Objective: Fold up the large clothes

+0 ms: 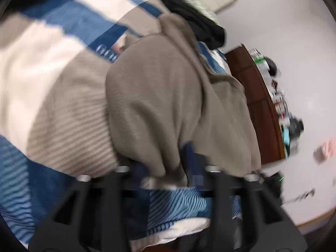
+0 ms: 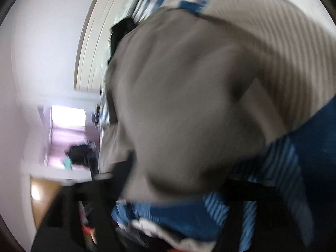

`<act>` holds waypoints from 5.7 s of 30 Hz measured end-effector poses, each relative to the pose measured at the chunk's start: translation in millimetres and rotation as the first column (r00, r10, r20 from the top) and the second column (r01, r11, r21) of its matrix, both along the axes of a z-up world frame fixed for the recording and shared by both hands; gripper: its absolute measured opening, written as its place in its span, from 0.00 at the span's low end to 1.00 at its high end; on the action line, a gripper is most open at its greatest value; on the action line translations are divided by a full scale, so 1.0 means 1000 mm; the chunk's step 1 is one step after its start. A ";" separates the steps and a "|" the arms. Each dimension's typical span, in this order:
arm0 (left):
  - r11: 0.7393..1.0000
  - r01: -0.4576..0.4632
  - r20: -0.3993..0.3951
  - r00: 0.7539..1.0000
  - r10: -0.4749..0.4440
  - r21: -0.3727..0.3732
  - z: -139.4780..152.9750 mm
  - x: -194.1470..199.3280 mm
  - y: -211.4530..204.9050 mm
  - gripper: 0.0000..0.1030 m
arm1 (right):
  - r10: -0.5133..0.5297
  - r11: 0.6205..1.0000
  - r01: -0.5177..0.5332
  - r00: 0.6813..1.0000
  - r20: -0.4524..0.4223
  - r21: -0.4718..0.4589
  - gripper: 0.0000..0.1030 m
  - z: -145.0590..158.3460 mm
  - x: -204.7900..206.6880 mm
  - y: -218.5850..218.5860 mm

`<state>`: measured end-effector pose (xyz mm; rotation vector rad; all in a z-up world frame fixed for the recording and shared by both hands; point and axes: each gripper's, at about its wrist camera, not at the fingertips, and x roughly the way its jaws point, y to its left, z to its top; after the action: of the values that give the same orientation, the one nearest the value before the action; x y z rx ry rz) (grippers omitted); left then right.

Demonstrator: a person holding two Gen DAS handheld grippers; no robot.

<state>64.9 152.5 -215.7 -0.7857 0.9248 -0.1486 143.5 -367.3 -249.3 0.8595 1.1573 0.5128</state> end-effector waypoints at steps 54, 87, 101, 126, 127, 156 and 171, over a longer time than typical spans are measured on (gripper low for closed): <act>0.897 0.195 0.166 0.946 -0.279 0.397 0.040 0.057 -0.075 0.93 | 0.366 0.920 -0.329 0.916 0.164 -0.214 0.96 0.084 0.116 0.199; 0.999 0.014 -0.045 0.999 -0.012 0.051 0.044 -0.014 -0.011 0.94 | -0.100 0.991 0.109 0.988 0.117 -0.073 0.96 0.025 -0.077 -0.014; 0.976 -0.136 -0.084 0.989 0.123 -0.171 -0.030 -0.005 -0.005 0.94 | -0.233 0.965 0.236 0.972 -0.038 0.115 0.96 -0.044 -0.043 -0.023; 0.980 -0.060 -0.083 0.996 0.045 -0.190 -0.007 0.067 -0.015 0.35 | -0.180 0.984 0.180 0.983 0.015 0.012 0.30 0.007 0.043 0.022; 0.983 -0.044 -0.085 0.996 0.030 -0.177 -0.005 0.069 -0.016 0.33 | -0.174 0.985 0.174 0.985 0.017 0.007 0.29 0.009 0.045 0.023; 0.993 0.021 -0.026 0.999 -0.024 -0.117 0.073 0.063 -0.004 0.10 | 0.000 0.999 0.008 0.981 0.194 -0.041 0.22 0.138 0.040 0.064; 0.991 -0.070 -0.176 0.983 0.050 -0.112 -0.003 0.051 -0.018 0.78 | -0.005 1.000 0.004 0.992 0.129 0.006 0.22 0.091 0.011 0.044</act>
<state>116.1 135.0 -218.8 -0.9464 1.0624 -0.0836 154.4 -323.0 -157.9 0.8218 1.0358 0.5606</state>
